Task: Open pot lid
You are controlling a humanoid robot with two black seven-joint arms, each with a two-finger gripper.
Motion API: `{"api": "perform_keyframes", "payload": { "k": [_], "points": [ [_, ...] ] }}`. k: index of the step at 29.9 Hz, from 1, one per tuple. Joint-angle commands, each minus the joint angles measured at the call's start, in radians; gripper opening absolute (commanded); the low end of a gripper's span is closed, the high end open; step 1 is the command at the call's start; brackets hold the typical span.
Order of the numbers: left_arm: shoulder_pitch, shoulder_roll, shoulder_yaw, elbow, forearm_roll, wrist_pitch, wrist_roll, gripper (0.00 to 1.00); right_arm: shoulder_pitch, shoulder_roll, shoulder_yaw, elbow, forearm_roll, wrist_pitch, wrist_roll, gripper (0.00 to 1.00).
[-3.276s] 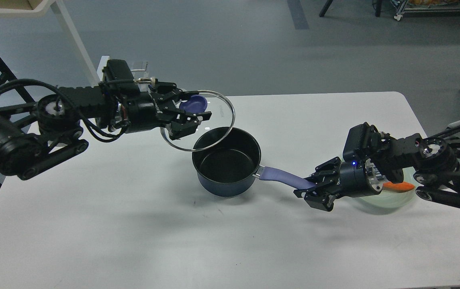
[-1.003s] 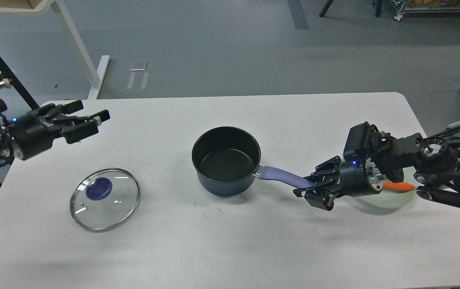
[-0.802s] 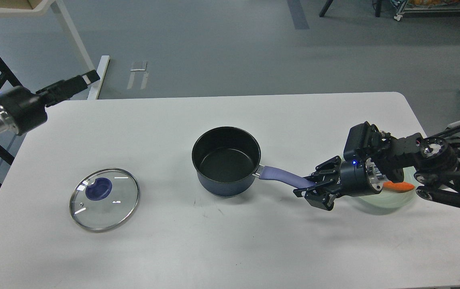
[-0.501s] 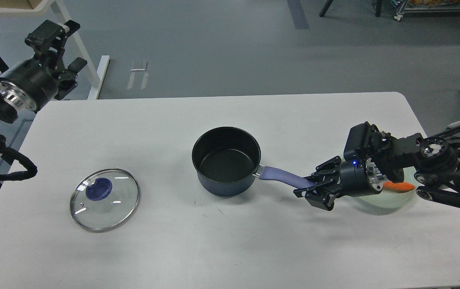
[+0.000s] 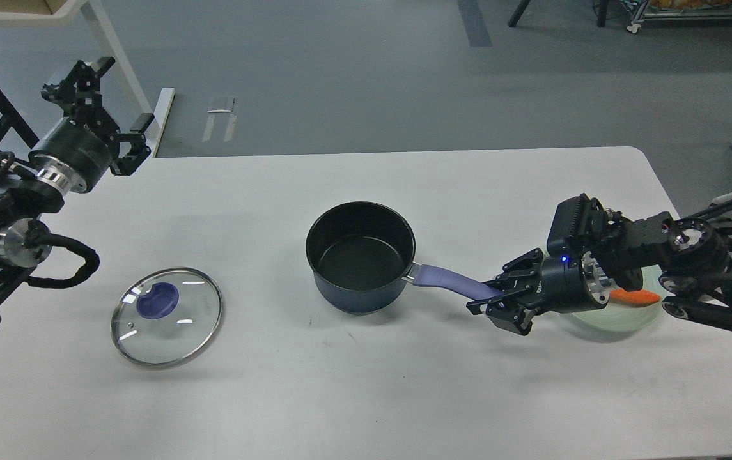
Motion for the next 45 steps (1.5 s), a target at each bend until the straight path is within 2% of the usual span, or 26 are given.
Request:
{"api": "perform_keyframes", "payload": {
  "k": [1,6,8,16,19,23,29,34,38,41,45],
  "points": [
    [0.003,-0.001,0.0,0.001,0.0,-0.007,0.001,0.99,0.001,0.0,0.0,0.002,0.0,0.0,0.0,0.49],
    [0.003,0.007,0.0,0.0,0.0,-0.013,0.001,0.99,0.025,-0.046,0.006,0.016,0.014,0.0,0.0,0.81],
    [0.003,0.007,0.0,0.0,0.0,-0.021,0.001,0.99,0.036,-0.069,0.014,0.026,0.02,0.0,0.0,0.98],
    [0.003,0.008,0.001,-0.002,0.001,-0.021,0.001,0.99,0.065,-0.218,0.118,0.098,0.31,0.0,0.0,0.99],
    [0.006,0.007,0.003,-0.005,0.002,-0.021,0.001,0.99,0.05,-0.261,0.239,0.062,0.457,-0.006,0.0,0.99],
    [0.032,0.001,0.001,-0.013,0.002,-0.022,0.001,0.99,-0.007,-0.259,0.383,-0.018,0.762,-0.021,0.0,0.99],
    [0.054,-0.028,-0.005,-0.013,0.004,-0.024,0.001,0.99,-0.091,-0.186,0.501,-0.145,1.216,-0.084,0.0,0.99],
    [0.054,-0.03,-0.006,-0.014,0.004,-0.025,0.001,0.99,-0.186,-0.079,0.555,-0.251,1.569,-0.084,0.0,0.99],
    [0.054,-0.038,-0.008,-0.016,0.002,-0.027,0.002,0.99,-0.296,-0.02,0.644,-0.277,1.747,-0.071,0.0,0.99],
    [0.054,-0.05,-0.008,-0.016,0.002,-0.027,0.002,0.99,-0.39,0.029,0.745,-0.273,1.781,-0.003,0.0,0.99],
    [0.054,-0.062,-0.009,-0.016,0.002,-0.027,0.005,0.99,-0.479,0.072,0.811,-0.253,1.783,0.202,0.0,0.99]
  ]
}}
